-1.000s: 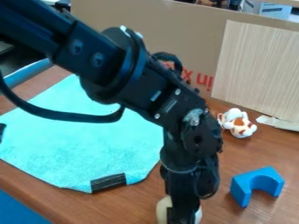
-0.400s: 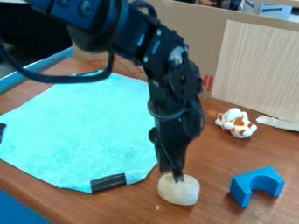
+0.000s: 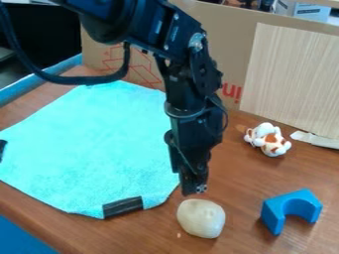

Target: Put the white object on top right edge of cloth

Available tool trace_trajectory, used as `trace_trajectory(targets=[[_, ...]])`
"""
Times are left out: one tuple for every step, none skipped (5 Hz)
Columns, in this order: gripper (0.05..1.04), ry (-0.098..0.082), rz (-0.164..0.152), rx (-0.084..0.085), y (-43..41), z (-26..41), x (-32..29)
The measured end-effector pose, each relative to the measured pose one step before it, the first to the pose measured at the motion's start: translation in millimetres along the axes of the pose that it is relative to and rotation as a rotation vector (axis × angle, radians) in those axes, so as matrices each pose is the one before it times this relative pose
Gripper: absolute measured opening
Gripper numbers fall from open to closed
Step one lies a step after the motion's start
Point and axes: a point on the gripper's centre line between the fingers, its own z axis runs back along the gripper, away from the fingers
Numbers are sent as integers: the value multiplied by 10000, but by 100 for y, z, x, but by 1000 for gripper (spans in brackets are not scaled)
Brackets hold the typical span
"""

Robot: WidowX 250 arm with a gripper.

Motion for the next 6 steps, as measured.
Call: trace_trajectory(targets=[[1001,-301,-400,-539,-1004,559,289],[1003,-246,-397,-293,-550,89,284],[999,306,-521,61,358,-1430,-175],[999,188,-260,-127,-40,-1297,21],[999,107,-69,-108,-244,-628,-305],[999,193,11,8,-229,-715,-26]])
